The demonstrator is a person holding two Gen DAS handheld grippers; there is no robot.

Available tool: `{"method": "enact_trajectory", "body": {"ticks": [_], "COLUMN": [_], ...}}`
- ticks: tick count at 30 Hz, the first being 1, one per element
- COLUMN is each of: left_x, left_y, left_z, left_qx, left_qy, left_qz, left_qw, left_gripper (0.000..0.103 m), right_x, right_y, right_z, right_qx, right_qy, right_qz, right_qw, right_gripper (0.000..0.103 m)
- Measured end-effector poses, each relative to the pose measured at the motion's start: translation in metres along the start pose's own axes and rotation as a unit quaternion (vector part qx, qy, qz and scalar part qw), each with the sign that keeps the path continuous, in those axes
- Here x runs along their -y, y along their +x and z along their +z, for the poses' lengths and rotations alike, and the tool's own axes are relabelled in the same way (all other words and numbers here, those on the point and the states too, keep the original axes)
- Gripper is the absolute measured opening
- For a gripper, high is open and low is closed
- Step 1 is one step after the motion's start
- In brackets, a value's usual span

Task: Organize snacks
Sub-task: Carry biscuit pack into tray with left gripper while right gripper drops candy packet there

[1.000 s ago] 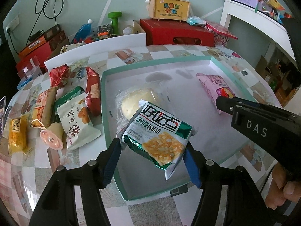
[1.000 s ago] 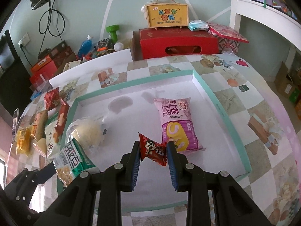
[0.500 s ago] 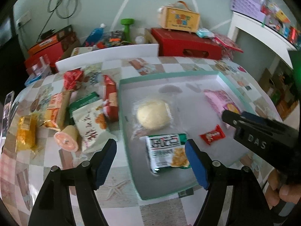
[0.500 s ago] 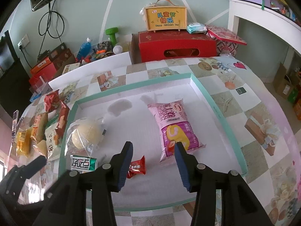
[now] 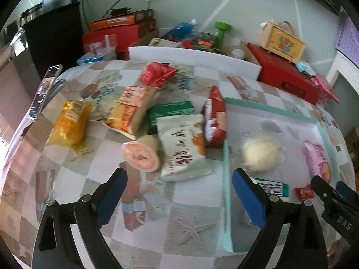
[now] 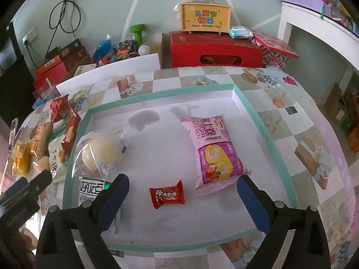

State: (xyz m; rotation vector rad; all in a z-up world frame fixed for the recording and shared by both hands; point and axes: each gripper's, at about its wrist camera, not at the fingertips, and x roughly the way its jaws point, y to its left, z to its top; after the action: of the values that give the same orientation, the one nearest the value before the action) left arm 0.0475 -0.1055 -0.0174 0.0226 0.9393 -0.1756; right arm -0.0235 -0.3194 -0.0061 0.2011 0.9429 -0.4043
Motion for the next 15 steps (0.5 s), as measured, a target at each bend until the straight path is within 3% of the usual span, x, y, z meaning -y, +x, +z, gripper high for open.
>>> {"method": "enact_trajectory", "body": {"ticks": [15], "left_x": [-0.014], "left_y": [0.004], "left_z": [0.002], "left_qx": [0.005], "left_qy": [-0.012], "left_qz": [0.018], "left_qw": [0.9997], "left_gripper": [0.096], "right_x": [-0.018], "right_y": [-0.003], "right_z": [0.002], "right_qx": [0.011], "right_qy": [-0.017], "right_qz": [0.002], "right_qw": [1.0], "right_gripper": [0.103]}}
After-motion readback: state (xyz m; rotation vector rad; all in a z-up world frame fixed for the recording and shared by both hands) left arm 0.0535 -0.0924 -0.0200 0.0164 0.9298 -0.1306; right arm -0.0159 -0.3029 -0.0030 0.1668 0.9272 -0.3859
